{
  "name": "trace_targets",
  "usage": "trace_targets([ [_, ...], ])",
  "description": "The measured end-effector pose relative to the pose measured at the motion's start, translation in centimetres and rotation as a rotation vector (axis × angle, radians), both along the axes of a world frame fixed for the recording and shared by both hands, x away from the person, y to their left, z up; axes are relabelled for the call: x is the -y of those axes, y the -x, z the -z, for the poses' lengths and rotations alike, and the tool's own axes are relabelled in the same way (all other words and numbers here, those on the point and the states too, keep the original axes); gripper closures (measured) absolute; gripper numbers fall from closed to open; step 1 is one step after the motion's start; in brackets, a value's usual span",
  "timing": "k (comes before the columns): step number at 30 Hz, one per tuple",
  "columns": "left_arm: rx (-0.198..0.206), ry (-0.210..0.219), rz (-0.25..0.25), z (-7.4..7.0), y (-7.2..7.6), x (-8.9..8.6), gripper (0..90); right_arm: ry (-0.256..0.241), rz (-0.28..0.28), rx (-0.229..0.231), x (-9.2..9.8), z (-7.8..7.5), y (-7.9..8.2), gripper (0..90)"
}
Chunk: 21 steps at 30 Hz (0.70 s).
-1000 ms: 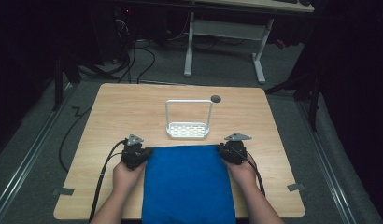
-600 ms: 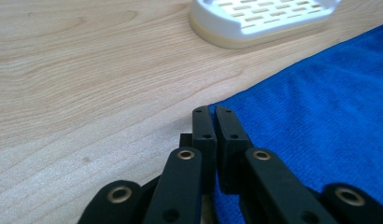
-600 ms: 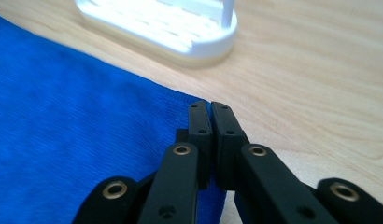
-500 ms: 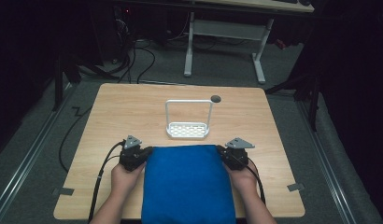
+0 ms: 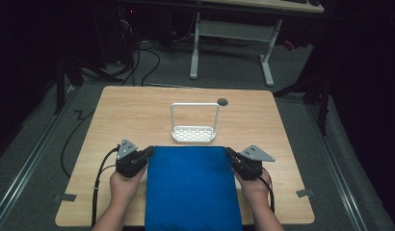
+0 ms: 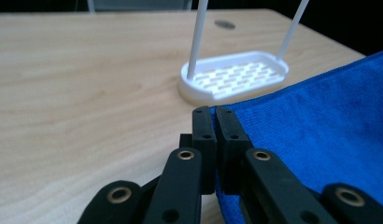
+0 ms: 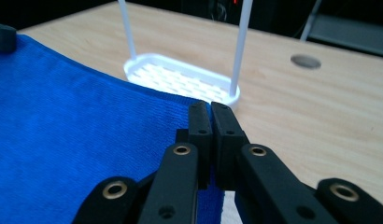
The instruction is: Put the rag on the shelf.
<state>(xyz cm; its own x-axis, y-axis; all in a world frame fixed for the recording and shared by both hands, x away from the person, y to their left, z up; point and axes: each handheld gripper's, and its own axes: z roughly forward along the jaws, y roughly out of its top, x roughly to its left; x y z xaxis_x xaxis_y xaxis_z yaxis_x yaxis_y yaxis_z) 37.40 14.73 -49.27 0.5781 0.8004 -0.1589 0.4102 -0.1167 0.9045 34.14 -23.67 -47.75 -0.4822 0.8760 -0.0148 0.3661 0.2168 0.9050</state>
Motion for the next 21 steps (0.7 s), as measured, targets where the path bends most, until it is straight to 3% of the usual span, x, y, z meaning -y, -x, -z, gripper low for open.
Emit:
trace_targets([
  [8,0.103,0.042,-0.002,-2.8,1.5,-0.1,87.9,-0.058,-0.005,0.078,0.0,-2.0,1.3,88.3],
  [21,0.21,0.087,-0.004,-5.5,3.4,-0.5,87.9,-0.092,-0.018,0.184,0.2,-4.8,2.7,88.3],
])
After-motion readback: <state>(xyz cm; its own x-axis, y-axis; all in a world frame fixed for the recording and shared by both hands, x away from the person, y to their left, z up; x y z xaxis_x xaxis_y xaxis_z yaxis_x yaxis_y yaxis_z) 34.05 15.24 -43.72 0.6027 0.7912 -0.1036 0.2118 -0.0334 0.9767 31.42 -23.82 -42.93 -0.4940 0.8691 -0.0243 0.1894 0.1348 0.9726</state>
